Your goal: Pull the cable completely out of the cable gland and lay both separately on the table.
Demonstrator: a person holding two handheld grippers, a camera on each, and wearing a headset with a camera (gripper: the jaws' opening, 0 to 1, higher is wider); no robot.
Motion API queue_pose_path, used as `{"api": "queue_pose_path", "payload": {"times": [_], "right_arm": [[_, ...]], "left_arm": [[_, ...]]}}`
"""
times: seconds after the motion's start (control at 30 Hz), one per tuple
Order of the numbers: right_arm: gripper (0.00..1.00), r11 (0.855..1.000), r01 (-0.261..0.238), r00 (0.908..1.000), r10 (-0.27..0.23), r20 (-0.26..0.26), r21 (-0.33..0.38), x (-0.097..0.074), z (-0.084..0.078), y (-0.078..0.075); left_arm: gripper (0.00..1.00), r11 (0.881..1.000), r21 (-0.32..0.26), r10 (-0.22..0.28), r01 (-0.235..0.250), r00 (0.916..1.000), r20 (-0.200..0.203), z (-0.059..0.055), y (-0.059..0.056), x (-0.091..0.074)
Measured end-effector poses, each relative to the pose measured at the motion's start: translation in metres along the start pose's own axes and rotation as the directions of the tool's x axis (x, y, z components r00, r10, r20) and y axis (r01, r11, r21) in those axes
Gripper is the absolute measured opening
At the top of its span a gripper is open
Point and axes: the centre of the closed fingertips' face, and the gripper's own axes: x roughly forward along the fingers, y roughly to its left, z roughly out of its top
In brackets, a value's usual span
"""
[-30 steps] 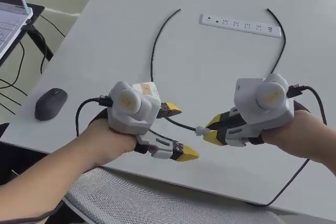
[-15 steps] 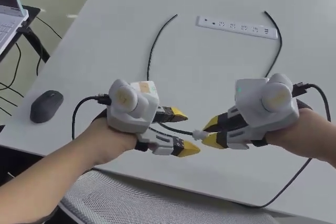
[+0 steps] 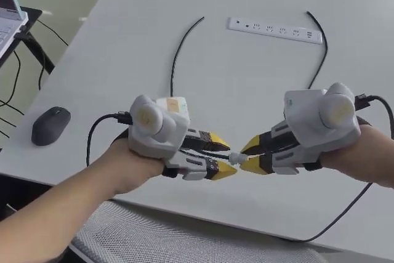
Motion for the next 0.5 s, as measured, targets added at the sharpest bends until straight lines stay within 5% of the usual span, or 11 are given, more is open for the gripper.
{"api": "queue_pose_path", "payload": {"times": [0.5], "right_arm": [[0.08,0.999,-0.017,0.9998,0.017,0.008,-0.041,-0.0007,-0.0028,0.0054]], "left_arm": [[0.17,0.999,0.038,-0.029,0.029,0.9994,0.017,0.003,-0.007,0.0068]]}}
